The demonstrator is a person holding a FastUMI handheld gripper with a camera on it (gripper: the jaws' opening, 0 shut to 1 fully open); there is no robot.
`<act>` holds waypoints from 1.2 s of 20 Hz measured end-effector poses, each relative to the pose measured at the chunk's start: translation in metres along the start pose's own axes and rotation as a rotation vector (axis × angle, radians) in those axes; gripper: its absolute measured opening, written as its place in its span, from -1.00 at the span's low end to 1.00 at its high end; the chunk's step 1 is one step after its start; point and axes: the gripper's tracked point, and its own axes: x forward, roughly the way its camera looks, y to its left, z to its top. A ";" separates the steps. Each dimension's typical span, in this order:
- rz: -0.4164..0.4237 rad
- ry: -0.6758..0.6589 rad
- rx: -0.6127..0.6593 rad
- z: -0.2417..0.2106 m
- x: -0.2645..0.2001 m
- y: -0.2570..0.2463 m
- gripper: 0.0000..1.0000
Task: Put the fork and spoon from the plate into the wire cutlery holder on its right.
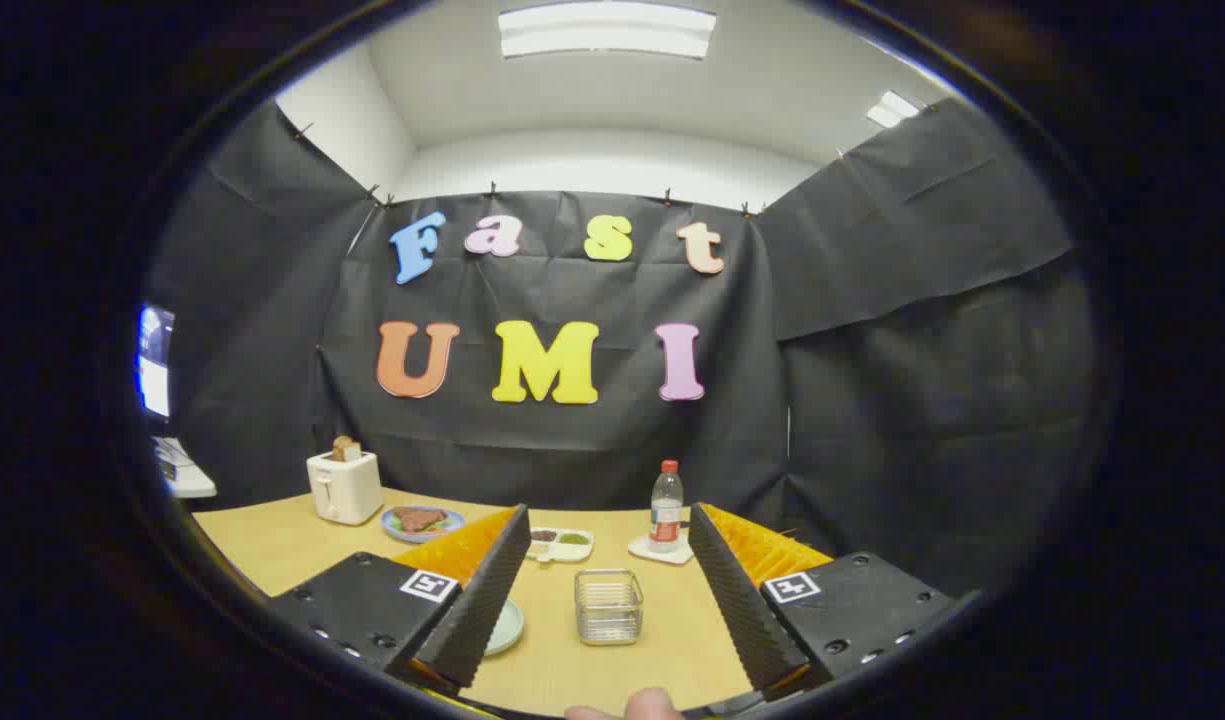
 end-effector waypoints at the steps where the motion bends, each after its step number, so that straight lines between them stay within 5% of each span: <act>1: 0.009 0.006 -0.010 -0.002 0.001 0.001 0.90; 9: 0.116 0.039 0.006 -0.019 0.003 0.023 0.90; 24: 0.133 0.160 -0.024 -0.049 0.015 0.054 0.90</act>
